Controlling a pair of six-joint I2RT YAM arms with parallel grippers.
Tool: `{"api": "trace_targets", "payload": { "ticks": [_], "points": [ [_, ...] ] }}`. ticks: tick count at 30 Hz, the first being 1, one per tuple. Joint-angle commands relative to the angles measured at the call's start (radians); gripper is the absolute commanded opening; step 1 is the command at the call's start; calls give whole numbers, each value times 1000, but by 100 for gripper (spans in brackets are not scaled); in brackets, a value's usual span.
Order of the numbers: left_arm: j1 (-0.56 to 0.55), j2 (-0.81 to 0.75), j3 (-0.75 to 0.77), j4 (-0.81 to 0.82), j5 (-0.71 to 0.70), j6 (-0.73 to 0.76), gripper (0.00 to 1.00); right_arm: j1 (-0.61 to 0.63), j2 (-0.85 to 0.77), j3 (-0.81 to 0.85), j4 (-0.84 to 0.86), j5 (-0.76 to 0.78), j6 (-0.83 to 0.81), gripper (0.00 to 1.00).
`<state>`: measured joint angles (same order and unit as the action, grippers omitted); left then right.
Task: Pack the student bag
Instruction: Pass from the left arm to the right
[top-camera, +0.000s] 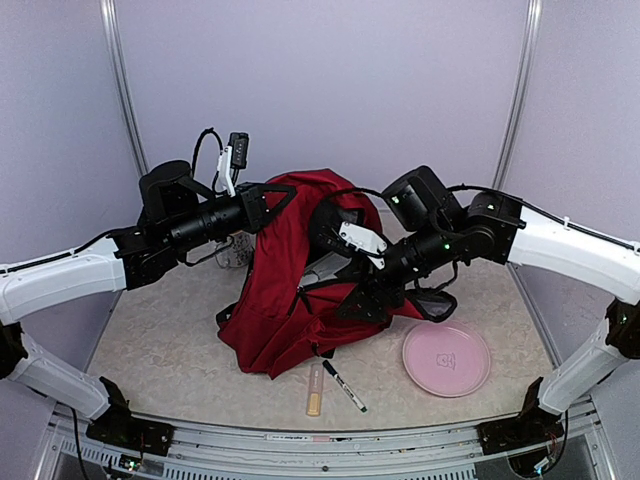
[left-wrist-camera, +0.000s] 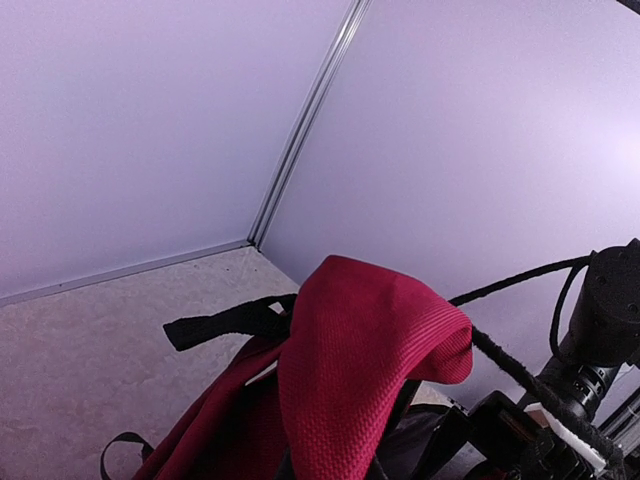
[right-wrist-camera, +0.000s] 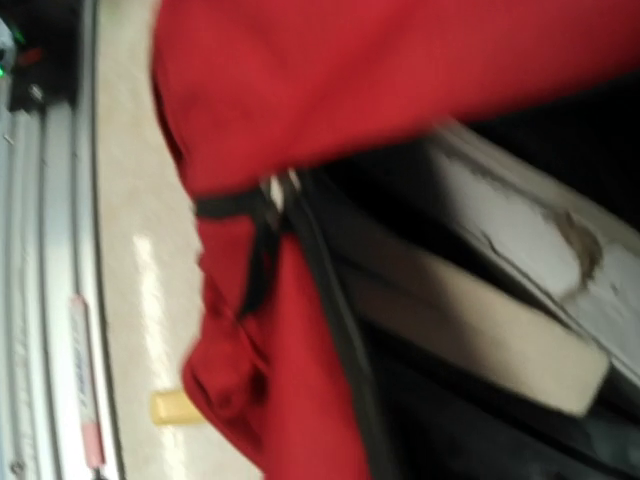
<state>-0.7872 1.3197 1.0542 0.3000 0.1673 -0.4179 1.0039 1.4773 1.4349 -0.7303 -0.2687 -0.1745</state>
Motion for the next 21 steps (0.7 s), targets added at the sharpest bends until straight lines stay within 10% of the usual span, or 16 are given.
{"api": "trace_targets", "payload": {
  "ticks": [1,4,10,15,21],
  "points": [
    [2,-9,-8,3,-48,9,0,-8,-35,-3,-28,77,-16,99],
    [2,-22,-13,3,-56,12,0,-7,-14,23,-56,57,-12,78],
    [4,-39,-22,-12,-70,25,0,-10,-25,17,-28,83,-15,0],
    [9,-47,-8,-71,-95,57,0,-19,-65,37,74,38,-28,0],
    [34,-63,39,-195,-80,123,77,-37,-8,127,127,7,-75,0]
  ]
}}
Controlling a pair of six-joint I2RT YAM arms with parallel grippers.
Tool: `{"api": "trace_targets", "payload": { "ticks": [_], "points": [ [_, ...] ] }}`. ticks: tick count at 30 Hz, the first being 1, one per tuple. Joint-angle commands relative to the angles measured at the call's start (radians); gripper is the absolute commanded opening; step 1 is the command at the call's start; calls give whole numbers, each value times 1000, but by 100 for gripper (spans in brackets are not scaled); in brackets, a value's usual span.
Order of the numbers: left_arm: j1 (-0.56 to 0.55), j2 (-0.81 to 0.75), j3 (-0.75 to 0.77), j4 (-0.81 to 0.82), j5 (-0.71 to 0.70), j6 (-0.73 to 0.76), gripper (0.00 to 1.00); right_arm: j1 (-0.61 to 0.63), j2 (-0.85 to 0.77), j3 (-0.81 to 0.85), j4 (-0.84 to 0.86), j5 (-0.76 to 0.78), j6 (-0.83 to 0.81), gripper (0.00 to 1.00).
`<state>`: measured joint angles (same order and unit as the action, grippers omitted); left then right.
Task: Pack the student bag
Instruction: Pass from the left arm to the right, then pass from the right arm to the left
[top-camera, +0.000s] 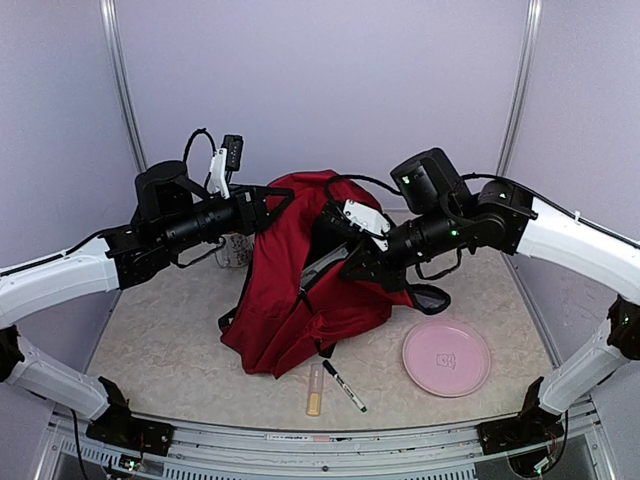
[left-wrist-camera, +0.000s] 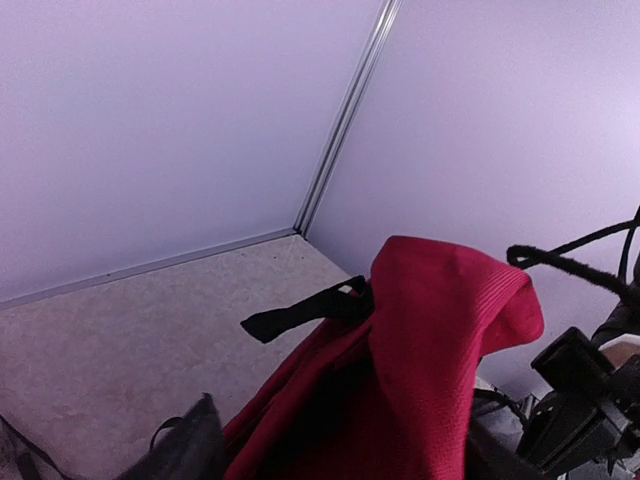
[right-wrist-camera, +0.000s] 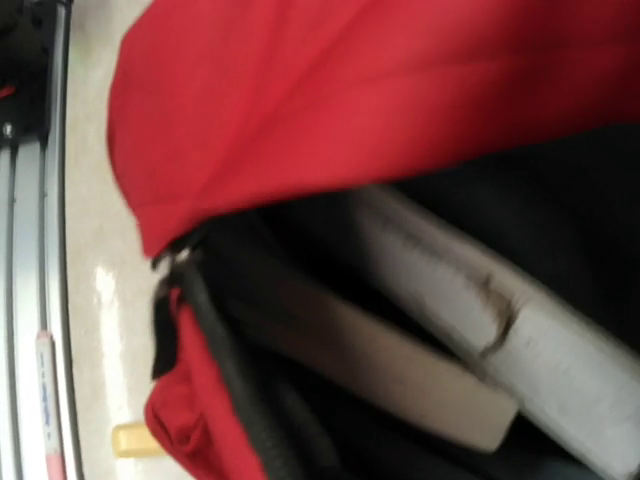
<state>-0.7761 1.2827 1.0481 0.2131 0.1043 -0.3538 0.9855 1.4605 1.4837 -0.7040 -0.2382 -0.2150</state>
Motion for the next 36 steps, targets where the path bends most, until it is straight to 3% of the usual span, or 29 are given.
{"api": "trace_targets", "payload": {
  "ticks": [1,3,15,18,22,25,31,36],
  "points": [
    [23,-32,56,-132,-16,73,89,-23,22,90,100,-22,-41,0],
    [23,-52,72,-175,-26,109,98,-35,50,118,92,-37,-45,0],
    [50,-248,122,-335,-36,218,99,-82,141,236,118,-80,-42,0],
    [-30,-279,63,-379,-81,206,94,-92,148,250,131,-84,-34,0],
    [-211,-310,-66,-379,-262,212,88,-105,164,277,134,-88,-32,0],
    [-299,-285,-127,-377,-328,214,89,-112,179,301,131,-95,-31,0],
    [-337,-204,-191,-366,-438,207,98,-121,200,341,119,-111,-34,0],
    [-337,-175,-226,-313,-552,210,96,-126,201,345,120,-126,-37,0]
  ]
}}
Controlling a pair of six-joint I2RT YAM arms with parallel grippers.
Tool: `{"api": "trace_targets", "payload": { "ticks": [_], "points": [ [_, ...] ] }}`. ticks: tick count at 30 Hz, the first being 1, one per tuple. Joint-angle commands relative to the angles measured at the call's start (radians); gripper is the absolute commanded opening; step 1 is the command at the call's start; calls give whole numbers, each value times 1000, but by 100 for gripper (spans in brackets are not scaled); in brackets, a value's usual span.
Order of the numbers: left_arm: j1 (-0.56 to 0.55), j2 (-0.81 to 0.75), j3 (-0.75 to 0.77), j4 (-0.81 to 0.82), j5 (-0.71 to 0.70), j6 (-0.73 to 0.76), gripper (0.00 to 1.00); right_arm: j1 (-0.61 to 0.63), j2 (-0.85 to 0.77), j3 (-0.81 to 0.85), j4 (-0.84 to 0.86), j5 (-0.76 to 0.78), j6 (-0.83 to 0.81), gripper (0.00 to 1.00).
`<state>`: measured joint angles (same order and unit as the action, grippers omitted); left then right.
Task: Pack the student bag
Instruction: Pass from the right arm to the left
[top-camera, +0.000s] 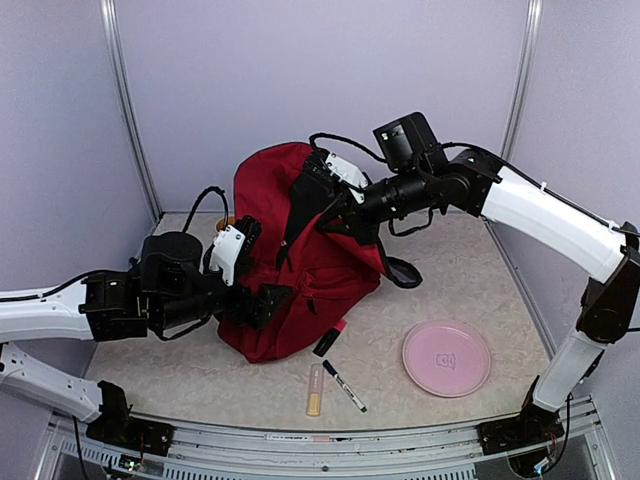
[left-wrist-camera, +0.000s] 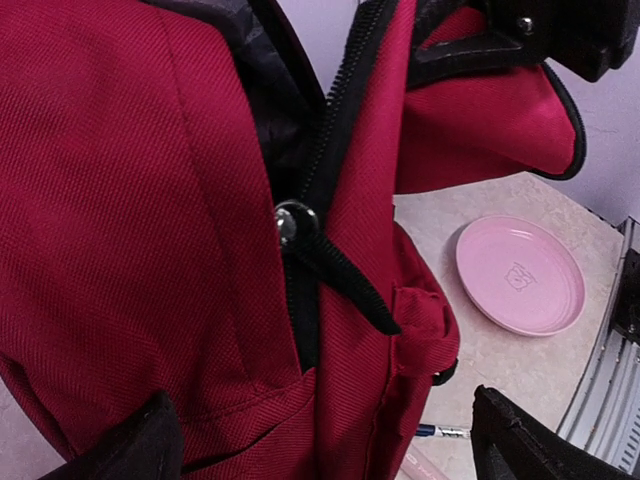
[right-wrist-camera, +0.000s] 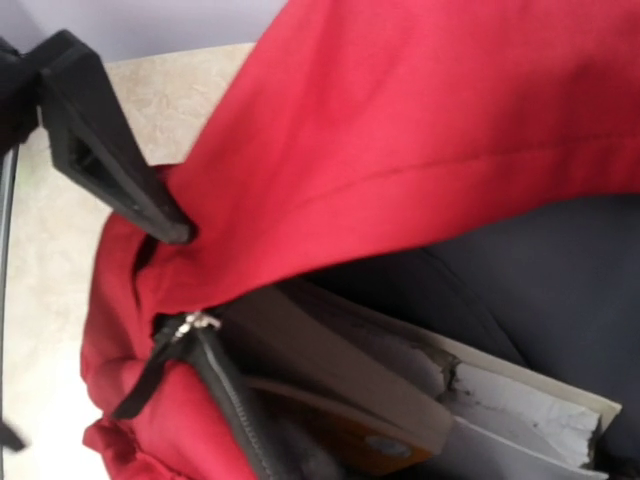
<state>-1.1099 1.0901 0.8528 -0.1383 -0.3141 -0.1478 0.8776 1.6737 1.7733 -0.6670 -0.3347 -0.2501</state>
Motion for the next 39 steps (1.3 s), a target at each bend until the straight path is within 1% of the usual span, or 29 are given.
{"api": "trace_targets", "payload": {
  "ticks": [1,3,8,11,13,15,17,20,21,23,24,26,27,30,31,32,33,34,37,39],
  "points": [
    [-3,23,-37,50,-163,7,94,-20,-12,56,85,-34,-2,0],
    [-3,34,-44,60,-229,5,89,-22,-15,56,84,-41,-1,0],
    [-3,30,-82,102,-309,17,83,-23,-24,47,80,-52,-5,0],
    [-1,37,-108,168,-288,55,81,-23,-26,40,80,-68,-6,0],
    [2,58,-112,209,-276,71,73,-24,-26,37,81,-77,-4,0],
    [10,80,-119,260,-227,88,70,-23,-29,31,83,-88,-3,0],
    [25,108,-123,320,-147,102,74,-23,-31,23,85,-96,-1,0],
    [49,153,-110,357,-57,104,87,-24,-33,19,82,-105,0,0],
    [57,168,-107,367,-44,105,89,-25,-33,18,82,-108,-1,0],
    [78,195,-103,386,-32,106,89,-25,-37,12,83,-110,-1,0],
    [91,207,-100,389,-33,101,87,-25,-39,10,84,-111,-2,0],
    [105,222,-90,395,-47,92,75,-25,-42,6,84,-114,-2,0],
    [103,228,-85,397,-58,95,61,-26,-44,4,83,-117,-2,0],
    [83,234,-78,404,-37,125,27,-34,-45,-4,83,-120,6,0],
    [75,235,-80,409,-30,134,20,-39,-44,-6,84,-120,11,0],
    [68,233,-83,413,-15,140,9,-47,-42,-9,86,-121,21,0],
    [62,230,-90,417,-6,143,2,-58,-39,-9,88,-120,32,0],
    [56,225,-97,424,-1,143,0,-74,-34,-7,89,-114,46,0],
    [49,199,-111,432,19,134,0,-128,-5,21,90,-75,73,0],
    [44,186,-110,433,19,132,0,-175,31,67,86,-17,92,0]
  ]
}}
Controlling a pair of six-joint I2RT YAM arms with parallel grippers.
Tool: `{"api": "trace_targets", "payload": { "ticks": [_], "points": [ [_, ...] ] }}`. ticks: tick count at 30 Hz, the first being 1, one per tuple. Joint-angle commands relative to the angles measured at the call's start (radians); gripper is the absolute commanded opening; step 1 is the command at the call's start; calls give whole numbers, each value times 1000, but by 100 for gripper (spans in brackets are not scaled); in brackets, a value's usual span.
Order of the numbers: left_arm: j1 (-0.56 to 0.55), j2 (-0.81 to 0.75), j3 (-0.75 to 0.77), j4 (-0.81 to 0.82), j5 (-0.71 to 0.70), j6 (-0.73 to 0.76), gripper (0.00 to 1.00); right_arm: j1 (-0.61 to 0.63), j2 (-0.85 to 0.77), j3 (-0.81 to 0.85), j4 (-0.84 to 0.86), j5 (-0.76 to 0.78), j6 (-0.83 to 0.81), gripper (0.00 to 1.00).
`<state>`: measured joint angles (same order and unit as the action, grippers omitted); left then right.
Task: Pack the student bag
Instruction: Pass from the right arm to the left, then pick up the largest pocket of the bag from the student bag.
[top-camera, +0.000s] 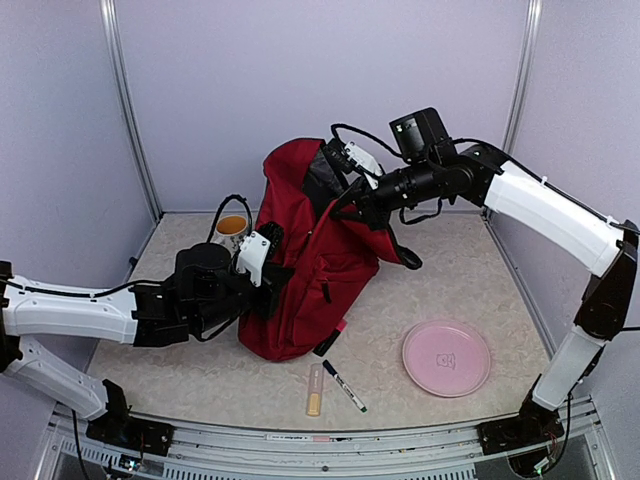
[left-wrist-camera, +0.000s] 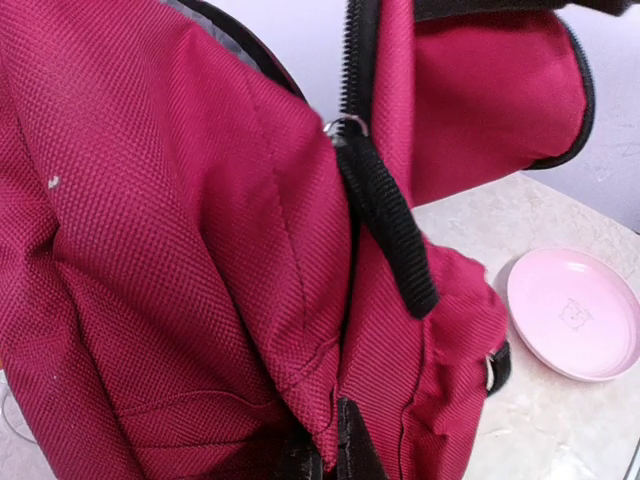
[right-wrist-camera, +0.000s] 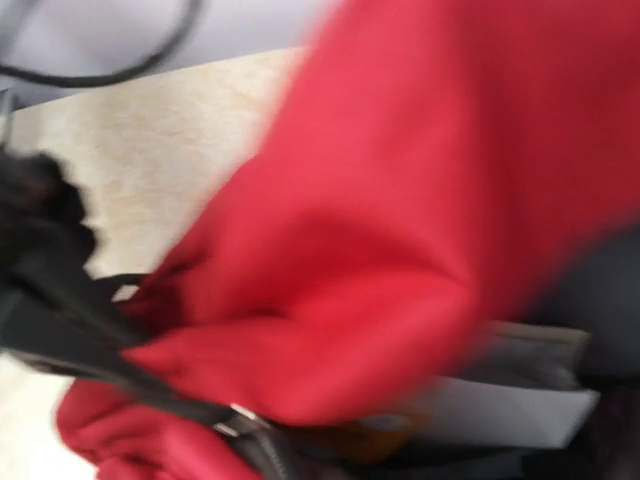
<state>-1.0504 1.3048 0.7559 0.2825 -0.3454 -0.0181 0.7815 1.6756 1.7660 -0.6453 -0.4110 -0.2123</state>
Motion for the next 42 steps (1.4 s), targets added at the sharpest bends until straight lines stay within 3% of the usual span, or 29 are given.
{"api": "trace_targets", "payload": {
  "ticks": [1,5,7,10,12,14,19,21,24,28,32,42],
  "points": [
    [-18,-33,-9,10,44,3,0,-104,49,95,62,112,64,0],
    [-17,-25,29,-29,1,-30,0,-194,149,230,-29,228,126,55],
    [-22,-19,48,-47,23,-46,0,-190,143,281,-73,278,129,65],
    [-18,-18,63,-50,43,-85,0,-94,3,202,5,335,59,66],
    [-11,-20,79,-67,40,-113,0,34,-96,93,108,477,-11,67],
    [-8,-22,90,-72,34,-137,0,157,-151,32,148,544,-7,61],
    [-8,-36,68,-38,63,-156,0,203,-223,-231,251,64,208,39],
    [-9,-37,68,-40,68,-154,0,204,-249,-378,366,14,297,33],
    [-12,-39,68,-42,71,-148,0,203,-273,-553,560,40,408,33],
    [-21,-47,65,-42,65,-144,0,184,-208,-568,604,126,421,37],
    [-41,-51,64,-42,51,-130,0,147,-153,-566,633,171,427,49],
    [-62,-45,63,-37,39,-96,0,102,-162,-590,697,241,417,32]
  ]
}}
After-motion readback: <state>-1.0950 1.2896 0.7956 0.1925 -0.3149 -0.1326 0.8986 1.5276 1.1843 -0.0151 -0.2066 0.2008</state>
